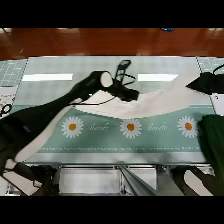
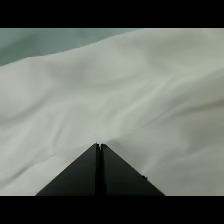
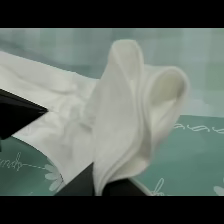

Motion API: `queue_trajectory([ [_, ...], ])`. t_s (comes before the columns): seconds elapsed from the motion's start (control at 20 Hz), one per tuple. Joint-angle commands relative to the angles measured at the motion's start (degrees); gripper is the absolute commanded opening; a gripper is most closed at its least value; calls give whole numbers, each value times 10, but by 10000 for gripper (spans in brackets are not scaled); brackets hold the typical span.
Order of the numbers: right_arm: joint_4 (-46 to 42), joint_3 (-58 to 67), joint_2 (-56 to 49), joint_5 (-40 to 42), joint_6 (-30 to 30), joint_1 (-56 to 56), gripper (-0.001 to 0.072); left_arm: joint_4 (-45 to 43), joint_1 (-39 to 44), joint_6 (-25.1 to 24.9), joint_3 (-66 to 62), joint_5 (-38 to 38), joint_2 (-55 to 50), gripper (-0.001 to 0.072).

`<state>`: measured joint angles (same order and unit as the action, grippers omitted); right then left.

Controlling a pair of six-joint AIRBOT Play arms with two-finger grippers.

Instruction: Fold the shirts.

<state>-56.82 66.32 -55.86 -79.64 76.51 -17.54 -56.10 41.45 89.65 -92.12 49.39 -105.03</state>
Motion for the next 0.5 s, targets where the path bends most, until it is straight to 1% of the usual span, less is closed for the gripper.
queue_trajectory([
  [0.0, 3, -29, 58, -2, 7, 0, 31, 93, 56, 11, -104, 36, -96, 14],
  [0.1, 12, -30, 68, -2, 7, 0, 31, 129, 79, 10, -114, 37, -117, 14],
  [0.25, 16, -30, 69, -3, 7, 0, 31, 128, 96, 9, -114, 49, -123, 14],
  [0.35, 16, -30, 69, -3, 3, 0, 31, 128, 68, 9, -114, 52, -115, 13],
  [0.45, 21, -30, 69, -1, 4, 3, 31, 128, 4, 12, -111, 92, -98, 14],
])
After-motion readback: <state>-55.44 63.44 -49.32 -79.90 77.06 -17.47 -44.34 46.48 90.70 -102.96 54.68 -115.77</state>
